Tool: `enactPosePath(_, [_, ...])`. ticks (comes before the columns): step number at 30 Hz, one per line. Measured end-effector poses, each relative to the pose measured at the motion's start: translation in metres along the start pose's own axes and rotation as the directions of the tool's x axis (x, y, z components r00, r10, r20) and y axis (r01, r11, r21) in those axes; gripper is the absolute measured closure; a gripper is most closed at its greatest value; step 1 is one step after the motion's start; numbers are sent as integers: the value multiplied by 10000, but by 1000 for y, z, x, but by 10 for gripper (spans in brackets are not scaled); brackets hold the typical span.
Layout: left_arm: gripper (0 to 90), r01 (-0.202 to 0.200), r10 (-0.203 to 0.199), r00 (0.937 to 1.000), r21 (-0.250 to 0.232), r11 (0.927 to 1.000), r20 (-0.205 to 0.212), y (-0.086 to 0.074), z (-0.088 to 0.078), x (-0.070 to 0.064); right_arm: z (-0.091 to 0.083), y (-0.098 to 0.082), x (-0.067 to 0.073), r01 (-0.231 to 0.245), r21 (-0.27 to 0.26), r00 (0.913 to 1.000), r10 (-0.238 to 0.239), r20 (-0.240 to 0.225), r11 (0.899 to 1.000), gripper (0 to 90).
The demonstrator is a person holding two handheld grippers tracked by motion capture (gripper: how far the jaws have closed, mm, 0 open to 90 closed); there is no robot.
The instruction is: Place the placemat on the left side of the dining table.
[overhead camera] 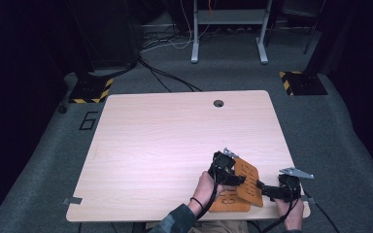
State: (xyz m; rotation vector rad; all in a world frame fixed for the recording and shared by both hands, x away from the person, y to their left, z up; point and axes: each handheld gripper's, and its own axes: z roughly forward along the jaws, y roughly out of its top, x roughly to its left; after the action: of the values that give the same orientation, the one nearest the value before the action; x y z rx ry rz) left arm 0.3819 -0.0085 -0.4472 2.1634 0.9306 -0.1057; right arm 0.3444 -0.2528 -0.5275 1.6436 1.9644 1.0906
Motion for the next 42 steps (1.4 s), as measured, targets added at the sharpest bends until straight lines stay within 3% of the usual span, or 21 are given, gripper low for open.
enactPosePath(4, [618,343,-345,9994,223,9992,100,-1,1,5,0,0,-1,5,-24,9999,-5,115,10000,0])
enactPosePath(11, [628,316,-319,9994,246,9992,123,3,2,4,-1,0,0,-81,-31,9999,82,151,10000,0])
enactPosePath(18, [678,312,-310,9991,-55,9995,279,7,2,0,-2,-1,-1,-134,-222,9998,138,173,9997,0])
enactPosePath(25, [749,110,-98,9995,-408,9991,292,19,3,-4,-7,-3,-3,-474,-925,9983,504,304,9946,0])
enactPosePath(30, [815,344,-298,9974,-701,9969,662,26,4,-3,-12,-6,-3,-381,-1443,9976,461,526,9888,0])
enactPosePath(31, [829,532,-457,9948,-816,9952,915,29,4,-2,-13,-7,-3,-385,-1634,9974,478,533,9858,0])
enactPosePath(34, [858,685,-578,9920,-939,9932,1125,31,3,-1,-14,-7,-3,-353,-1772,9978,448,494,9835,0])
enactPosePath(35, [860,495,-405,9951,-994,9938,901,34,2,-3,-15,-8,-2,-236,-1810,9981,335,516,9832,0])
enactPosePath(42, [861,447,-348,9958,-1187,9919,846,38,-3,-2,-15,-8,-1,-137,-1879,9985,235,501,9821,0])
